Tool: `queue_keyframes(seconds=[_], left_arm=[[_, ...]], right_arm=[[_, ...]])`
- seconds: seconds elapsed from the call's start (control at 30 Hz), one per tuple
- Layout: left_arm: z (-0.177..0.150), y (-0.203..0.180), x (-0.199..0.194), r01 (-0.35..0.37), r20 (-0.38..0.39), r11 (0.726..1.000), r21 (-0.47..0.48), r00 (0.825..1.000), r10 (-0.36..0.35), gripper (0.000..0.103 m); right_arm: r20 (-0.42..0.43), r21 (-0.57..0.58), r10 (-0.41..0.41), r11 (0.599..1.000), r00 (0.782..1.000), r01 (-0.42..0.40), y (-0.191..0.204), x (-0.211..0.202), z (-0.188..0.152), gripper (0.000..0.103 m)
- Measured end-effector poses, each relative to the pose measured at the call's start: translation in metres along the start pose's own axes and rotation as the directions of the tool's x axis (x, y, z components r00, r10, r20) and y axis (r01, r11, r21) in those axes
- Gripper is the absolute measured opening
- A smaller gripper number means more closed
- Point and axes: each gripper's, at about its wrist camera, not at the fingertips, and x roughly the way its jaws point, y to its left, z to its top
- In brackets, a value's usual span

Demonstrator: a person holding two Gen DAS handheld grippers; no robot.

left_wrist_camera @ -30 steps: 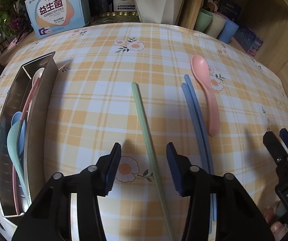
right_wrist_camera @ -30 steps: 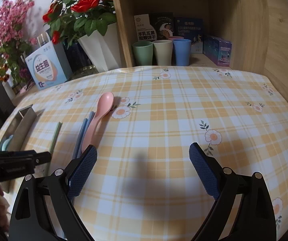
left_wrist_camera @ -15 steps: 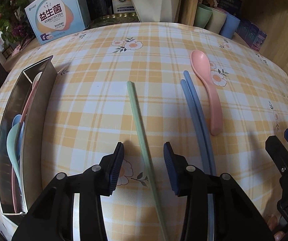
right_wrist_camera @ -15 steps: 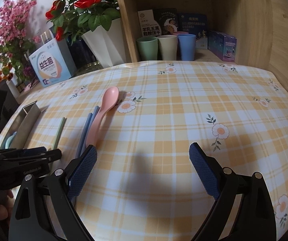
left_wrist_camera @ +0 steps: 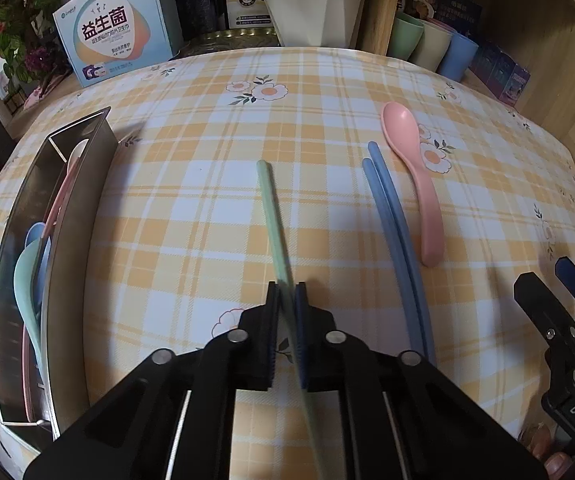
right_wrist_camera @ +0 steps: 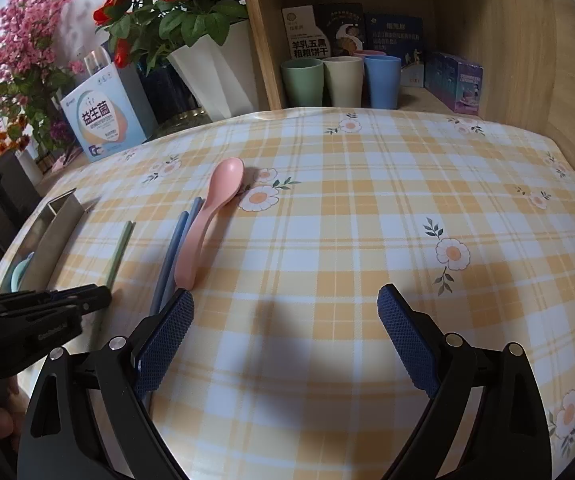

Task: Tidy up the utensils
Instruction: 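Close the left gripper on the green chopstick and lift it, then grasp the pink spoon by its handle with the right gripper while the left holds the green chopstick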

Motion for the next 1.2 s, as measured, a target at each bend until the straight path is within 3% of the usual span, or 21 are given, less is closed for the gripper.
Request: queue_keyframes(seconds=[0.2,0.5,1.13,1.2], left_arm=[[-0.006,0.010,-0.008,0.064,-0.011,0.997,-0.049,0.998,-0.065,0.006],[-0.020,0.022,-0.044,0.136,0.048,0.990,-0.045,0.990,-0.134,0.006],[-0.030,0.050,-0.066,0.200,0.116,0.977,-0.071,0.975,-0.191,0.006],[-0.030,0.055,-0.069,0.205,0.129,0.976,-0.079,0.972,-0.194,0.006]], right_arm=[[-0.013,0.013,0.011,1.000,1.000,-0.011,-0.003,0.002,0.000,0.090],[-0.035,0.054,0.048,0.997,0.998,-0.046,-0.011,0.005,0.000,0.090],[-0.101,0.030,0.063,0.998,0.993,-0.060,-0.005,0.014,0.004,0.089],[-0.140,0.026,0.091,0.996,0.986,-0.089,-0.002,0.019,0.009,0.073]])
